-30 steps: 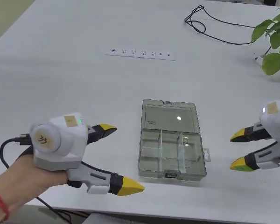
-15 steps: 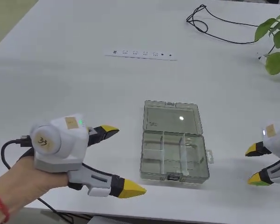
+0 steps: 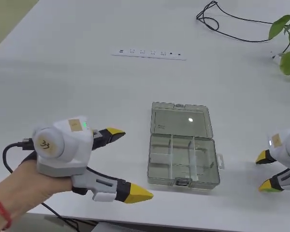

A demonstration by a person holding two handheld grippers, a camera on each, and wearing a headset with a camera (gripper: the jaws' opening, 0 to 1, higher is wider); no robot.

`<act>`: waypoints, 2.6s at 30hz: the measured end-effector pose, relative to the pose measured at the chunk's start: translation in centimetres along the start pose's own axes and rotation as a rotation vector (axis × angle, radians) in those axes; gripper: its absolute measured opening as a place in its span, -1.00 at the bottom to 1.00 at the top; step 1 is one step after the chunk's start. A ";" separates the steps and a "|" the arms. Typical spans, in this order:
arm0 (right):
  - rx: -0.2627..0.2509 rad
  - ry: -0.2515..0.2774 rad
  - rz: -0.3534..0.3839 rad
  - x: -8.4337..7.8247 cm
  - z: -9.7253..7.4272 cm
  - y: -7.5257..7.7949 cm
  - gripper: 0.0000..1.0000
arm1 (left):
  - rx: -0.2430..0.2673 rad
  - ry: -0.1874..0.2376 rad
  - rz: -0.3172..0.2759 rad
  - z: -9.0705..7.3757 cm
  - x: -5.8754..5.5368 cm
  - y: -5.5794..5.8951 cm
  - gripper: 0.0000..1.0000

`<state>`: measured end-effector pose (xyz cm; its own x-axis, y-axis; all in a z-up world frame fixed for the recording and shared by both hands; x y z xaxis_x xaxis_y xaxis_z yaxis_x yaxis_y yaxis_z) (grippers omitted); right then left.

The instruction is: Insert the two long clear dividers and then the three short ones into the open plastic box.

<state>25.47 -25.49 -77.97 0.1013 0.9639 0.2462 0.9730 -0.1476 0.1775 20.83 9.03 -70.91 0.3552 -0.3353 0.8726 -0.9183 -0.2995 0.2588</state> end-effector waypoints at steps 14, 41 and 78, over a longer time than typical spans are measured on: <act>-0.012 -0.002 0.003 0.0 0.1 0.0 -0.34 | -0.003 -0.002 -0.009 0.0 -0.3 0.0 0.98; -0.179 0.174 -0.052 8.0 -8.6 -0.3 -0.35 | -0.022 0.127 -0.097 1.4 4.4 0.3 0.84; -0.248 0.266 -0.121 16.3 -13.3 -3.8 -0.35 | -0.289 0.283 -0.685 8.1 7.5 3.9 -0.59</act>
<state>20.73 -12.12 -61.96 -0.1004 0.8914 0.4419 0.8914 -0.1167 0.4380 21.32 -1.94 -66.72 0.8349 0.0913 0.5428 -0.5345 -0.1004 0.8392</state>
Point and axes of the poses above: the centre of the closed fingertips' face, and the gripper's own axes: z roughly forward along the fingers, y roughly to its right, x roughly out of its top, the point moved 7 cm from there along -z, roughly backward along the fingers, and after that the axes turned 10 degrees about -x, right-handed, at the moved point
